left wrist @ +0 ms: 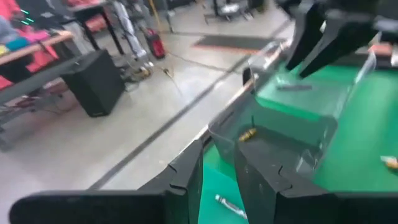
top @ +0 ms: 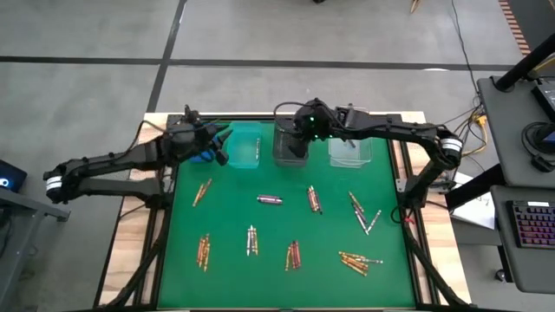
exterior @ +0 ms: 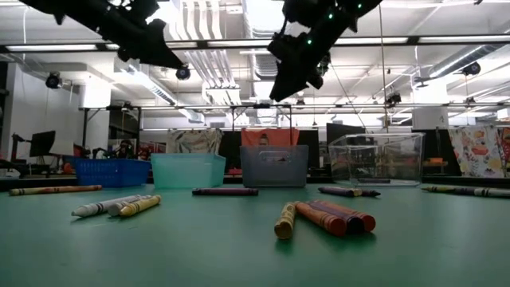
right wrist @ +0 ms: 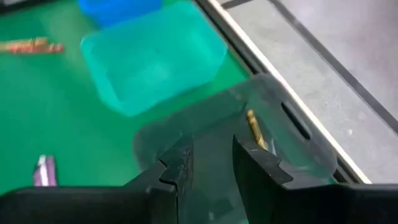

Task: Sort crayons
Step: Put the white crayon into the light blue bin

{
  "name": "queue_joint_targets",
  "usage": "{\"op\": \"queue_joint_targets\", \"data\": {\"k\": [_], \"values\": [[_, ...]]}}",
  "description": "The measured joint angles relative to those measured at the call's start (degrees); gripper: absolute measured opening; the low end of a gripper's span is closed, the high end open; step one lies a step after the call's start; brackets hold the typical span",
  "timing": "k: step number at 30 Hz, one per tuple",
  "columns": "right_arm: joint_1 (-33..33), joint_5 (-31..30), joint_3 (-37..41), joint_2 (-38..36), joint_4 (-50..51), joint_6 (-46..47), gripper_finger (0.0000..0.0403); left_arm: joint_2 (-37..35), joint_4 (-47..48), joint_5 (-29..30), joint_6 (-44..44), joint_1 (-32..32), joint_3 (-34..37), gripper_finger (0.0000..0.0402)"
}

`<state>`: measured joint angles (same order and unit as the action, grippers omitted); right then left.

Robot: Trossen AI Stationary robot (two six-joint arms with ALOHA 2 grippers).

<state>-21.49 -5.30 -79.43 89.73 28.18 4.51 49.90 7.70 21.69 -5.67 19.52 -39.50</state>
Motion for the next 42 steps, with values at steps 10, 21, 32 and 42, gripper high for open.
{"op": "queue_joint_targets", "data": {"k": [10,21,32,42], "values": [[-2.2,-0.1,0.0,-5.2,8.0,-4.2,0.0075,9.0,3.5,-8.4,-7.1,15.8,-3.2,0.0075],[-11.6,3.5,0.0,-4.3,-2.1,-9.0,0.0063,17.2,-0.9,-23.3,-13.8,29.9,-3.9,0.0075],[-14.6,8.3,0.1,-2.1,-4.8,-8.6,0.0063,18.1,-0.9,-25.5,-13.2,30.9,-3.9,0.0075],[-14.5,14.0,0.1,-3.2,-4.0,-12.7,0.0063,16.8,24.9,-29.4,2.4,28.3,-15.1,0.0075]]}}
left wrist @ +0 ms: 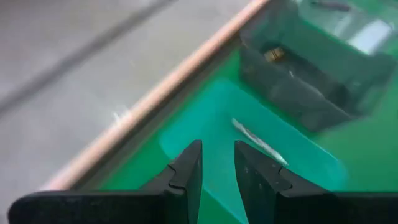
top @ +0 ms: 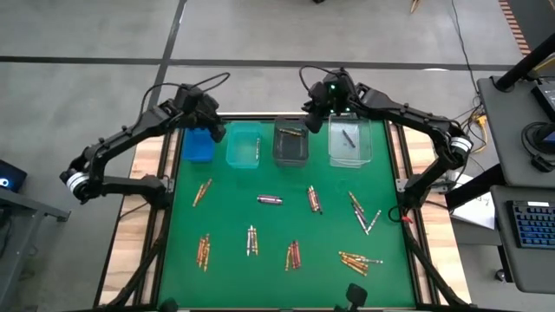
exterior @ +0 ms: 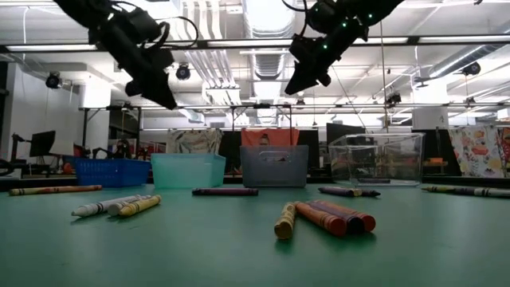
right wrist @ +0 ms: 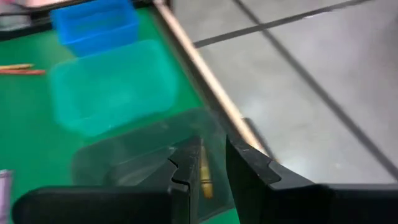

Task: Sort crayons
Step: Put the white crayon into the light blue bin

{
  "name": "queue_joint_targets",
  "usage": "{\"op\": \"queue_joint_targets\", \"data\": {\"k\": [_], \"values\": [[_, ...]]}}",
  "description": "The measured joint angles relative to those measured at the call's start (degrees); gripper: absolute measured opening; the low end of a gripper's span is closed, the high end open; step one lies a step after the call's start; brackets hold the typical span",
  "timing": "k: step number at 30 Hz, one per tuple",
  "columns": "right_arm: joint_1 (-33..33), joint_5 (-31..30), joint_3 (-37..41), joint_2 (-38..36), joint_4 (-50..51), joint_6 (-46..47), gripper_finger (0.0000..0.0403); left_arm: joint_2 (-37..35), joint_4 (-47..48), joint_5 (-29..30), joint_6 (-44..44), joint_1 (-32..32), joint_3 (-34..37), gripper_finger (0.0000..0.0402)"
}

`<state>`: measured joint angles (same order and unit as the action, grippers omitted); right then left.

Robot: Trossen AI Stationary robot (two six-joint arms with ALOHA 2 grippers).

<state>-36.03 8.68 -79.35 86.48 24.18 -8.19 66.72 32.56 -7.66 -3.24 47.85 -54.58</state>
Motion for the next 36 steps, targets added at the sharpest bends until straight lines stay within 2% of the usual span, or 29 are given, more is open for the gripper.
{"op": "queue_joint_targets", "data": {"k": [3,5,10,17,21,36], "values": [[0.0,4.7,0.0,0.0,2.6,0.0,0.0063,0.0,10.4,0.0,3.7,-2.2,-2.0,0.0075],[0.2,5.7,0.0,0.0,4.6,0.0,0.0063,0.0,15.5,0.0,5.4,-4.1,-2.3,0.0075],[1.7,6.2,0.0,0.0,9.5,0.7,0.0063,0.0,20.2,-1.5,7.2,-11.5,-1.8,0.0075],[6.8,6.6,0.0,-0.3,15.9,1.8,0.0063,0.0,14.1,-2.4,3.7,-25.3,0.8,0.0075],[11.0,6.6,0.0,-1.2,19.2,4.2,0.0063,0.0,9.8,-2.4,3.7,-31.1,1.8,0.0075],[31.2,6.3,1.3,-1.7,25.4,21.3,0.0063,1.0,1.4,-1.8,4.3,-41.8,2.3,0.0075]]}}
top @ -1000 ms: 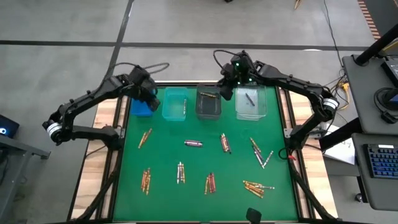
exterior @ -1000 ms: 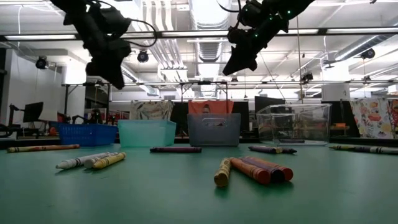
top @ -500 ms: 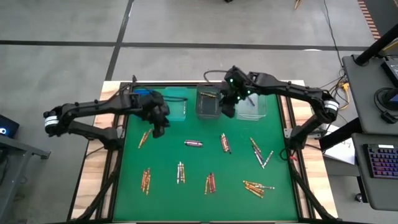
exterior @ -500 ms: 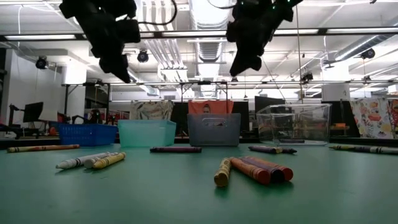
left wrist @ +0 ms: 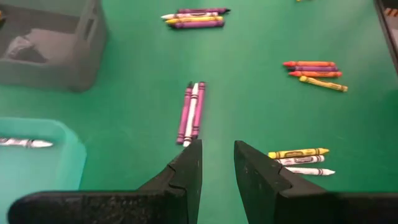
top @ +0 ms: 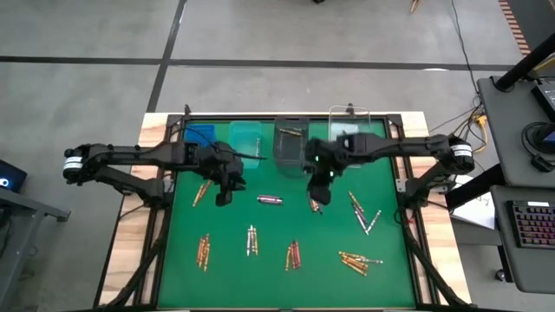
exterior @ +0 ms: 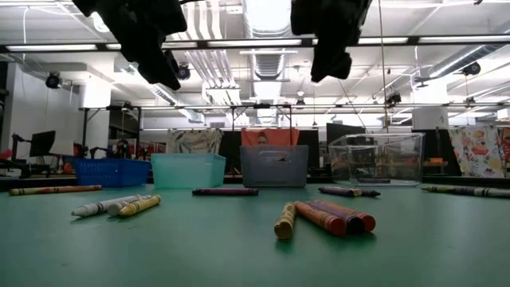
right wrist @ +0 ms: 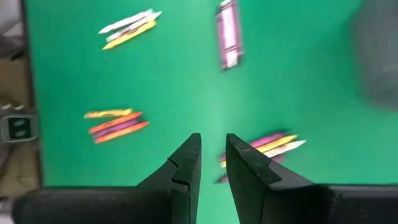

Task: Sort crayons
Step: Put the white crayon into the light blue bin

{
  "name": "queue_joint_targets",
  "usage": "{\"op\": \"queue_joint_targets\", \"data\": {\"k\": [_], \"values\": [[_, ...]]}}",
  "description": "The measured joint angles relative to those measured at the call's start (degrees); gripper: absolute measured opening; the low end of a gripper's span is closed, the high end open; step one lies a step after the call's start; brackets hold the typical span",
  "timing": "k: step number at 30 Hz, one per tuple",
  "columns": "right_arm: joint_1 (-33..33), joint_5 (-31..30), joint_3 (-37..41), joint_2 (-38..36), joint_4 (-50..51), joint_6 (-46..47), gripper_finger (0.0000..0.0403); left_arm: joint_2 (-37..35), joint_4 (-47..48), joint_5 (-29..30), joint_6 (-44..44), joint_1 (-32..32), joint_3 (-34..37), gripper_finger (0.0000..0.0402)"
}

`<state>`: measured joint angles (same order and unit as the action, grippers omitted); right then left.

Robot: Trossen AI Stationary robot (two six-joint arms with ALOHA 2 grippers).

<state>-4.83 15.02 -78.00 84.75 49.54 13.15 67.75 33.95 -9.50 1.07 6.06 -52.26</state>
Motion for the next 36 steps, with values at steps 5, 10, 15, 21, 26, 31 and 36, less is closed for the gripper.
{"op": "queue_joint_targets", "data": {"k": [5,10,15,21,26,31,36], "values": [[6.7,0.0,1.4,0.0,-0.1,8.2,0.0063,0.3,-2.5,0.0,0.8,-2.7,0.9,0.0075],[11.5,0.0,4.0,0.0,-0.3,18.6,0.0063,0.3,-5.2,0.0,1.5,-4.8,1.7,0.0075],[14.6,-3.4,7.1,0.0,0.0,30.2,0.0063,0.3,-8.4,0.0,2.4,-5.8,2.9,0.0075],[16.6,-4.6,11.7,0.0,6.4,42.7,0.0063,0.3,-9.0,0.1,3.8,-5.9,3.2,0.0075],[17.0,-4.6,17.3,-0.1,12.3,47.8,0.0063,0.3,-9.8,0.1,3.6,-5.9,3.2,0.0075],[17.0,-2.1,24.0,-0.1,13.2,50.9,0.0063,0.3,-10.3,0.1,3.4,-5.9,3.2,0.0075],[17.0,0.1,27.7,-0.1,13.0,52.9,0.0063,0.3,-10.3,0.1,2.8,-5.9,3.2,0.0075]]}}
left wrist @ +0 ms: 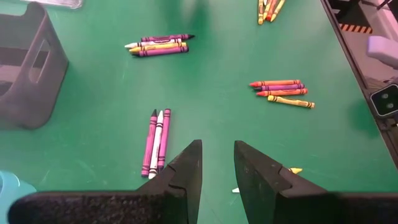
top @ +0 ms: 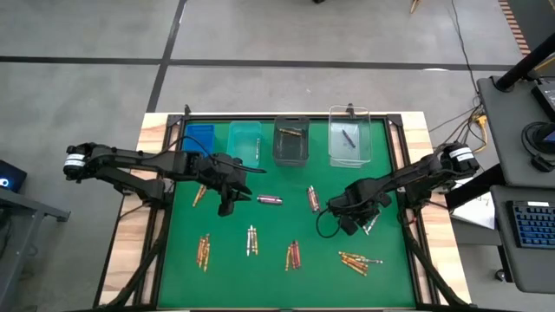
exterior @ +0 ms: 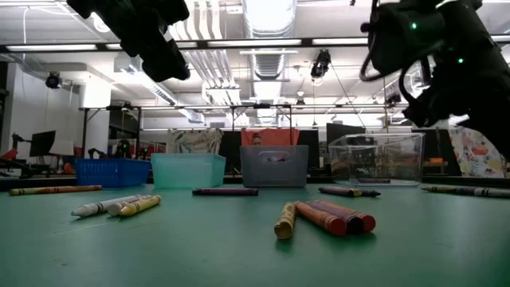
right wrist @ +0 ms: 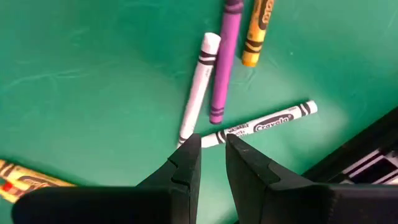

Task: Sort crayons
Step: Put the white crayon into the light blue bin

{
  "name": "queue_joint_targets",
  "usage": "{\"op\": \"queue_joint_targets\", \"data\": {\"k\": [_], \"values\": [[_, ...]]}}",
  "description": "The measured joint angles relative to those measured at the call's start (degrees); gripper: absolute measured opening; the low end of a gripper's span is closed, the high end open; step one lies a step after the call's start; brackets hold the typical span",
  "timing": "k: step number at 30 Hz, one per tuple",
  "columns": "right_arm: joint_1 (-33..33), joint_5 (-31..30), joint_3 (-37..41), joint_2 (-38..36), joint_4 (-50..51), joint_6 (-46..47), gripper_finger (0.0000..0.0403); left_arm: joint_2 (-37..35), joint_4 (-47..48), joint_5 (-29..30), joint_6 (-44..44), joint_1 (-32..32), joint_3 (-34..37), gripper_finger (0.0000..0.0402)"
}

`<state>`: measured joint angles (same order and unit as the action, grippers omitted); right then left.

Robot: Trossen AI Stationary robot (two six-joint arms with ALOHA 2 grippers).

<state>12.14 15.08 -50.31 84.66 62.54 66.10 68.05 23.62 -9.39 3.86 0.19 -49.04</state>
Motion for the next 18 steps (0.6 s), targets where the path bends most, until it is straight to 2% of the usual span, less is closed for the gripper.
{"op": "queue_joint_targets", "data": {"k": [10,18], "values": [[0.4,0.1,0.5,0.0,-6.3,2.0,0.0063,0.0,-0.3,0.0,-0.3,0.0,0.0,0.0075],[2.1,-0.1,1.4,0.8,-6.1,5.8,0.0063,0.0,-0.6,1.9,-1.0,0.0,0.0,0.0075]]}}
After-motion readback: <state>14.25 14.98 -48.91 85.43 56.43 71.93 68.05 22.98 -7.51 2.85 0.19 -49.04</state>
